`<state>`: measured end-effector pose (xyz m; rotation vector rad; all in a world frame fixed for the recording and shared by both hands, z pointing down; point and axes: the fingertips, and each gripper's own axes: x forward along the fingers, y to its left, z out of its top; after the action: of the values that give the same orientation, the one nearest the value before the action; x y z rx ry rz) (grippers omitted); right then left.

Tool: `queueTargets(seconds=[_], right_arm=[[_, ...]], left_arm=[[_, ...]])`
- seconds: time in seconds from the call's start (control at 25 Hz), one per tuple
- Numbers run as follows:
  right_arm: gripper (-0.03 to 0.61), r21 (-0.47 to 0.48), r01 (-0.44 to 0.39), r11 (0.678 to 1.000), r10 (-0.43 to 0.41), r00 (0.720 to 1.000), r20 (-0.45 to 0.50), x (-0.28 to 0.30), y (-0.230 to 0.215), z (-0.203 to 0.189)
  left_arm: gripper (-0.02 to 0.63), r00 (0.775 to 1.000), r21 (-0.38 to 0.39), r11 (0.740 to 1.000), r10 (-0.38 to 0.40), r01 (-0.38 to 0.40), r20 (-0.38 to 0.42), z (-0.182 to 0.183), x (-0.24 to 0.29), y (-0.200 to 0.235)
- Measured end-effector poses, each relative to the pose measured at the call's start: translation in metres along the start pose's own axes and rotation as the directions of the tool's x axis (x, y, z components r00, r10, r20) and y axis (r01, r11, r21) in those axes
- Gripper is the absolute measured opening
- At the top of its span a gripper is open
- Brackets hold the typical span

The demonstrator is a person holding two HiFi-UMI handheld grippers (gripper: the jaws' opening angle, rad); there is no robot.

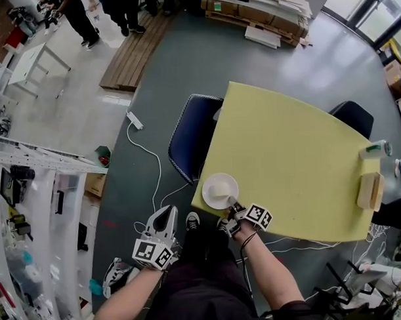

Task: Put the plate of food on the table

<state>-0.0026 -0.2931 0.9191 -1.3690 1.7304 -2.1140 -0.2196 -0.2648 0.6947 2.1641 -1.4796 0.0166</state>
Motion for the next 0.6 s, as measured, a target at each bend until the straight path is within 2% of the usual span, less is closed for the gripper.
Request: queueTargets(seconds=[0.16, 0.32, 0.6], right_arm=[[0.029, -0.045, 0.060, 0.997, -0.060, 0.998, 0.015, -0.002, 0.000, 0.000], [0.085, -0.086, 0.136, 0.987, -0.133, 0.991, 0.032, -0.003, -0.002, -0.001], [0.109, -0.219, 0.291, 0.931, -0.277, 0.956, 0.093, -0.013, -0.012, 0.002]], left_arm=[[0.008, 1.000, 0.008, 1.000, -0.010, 0.010, -0.009, -0.003, 0.000, -0.003], [0.008, 1.000, -0.001, 1.000, -0.010, 0.010, -0.014, -0.006, 0.001, -0.001], [0.008, 1.000, 0.006, 1.000, -0.009, 0.010, -0.028, -0.008, 0.003, 0.000]])
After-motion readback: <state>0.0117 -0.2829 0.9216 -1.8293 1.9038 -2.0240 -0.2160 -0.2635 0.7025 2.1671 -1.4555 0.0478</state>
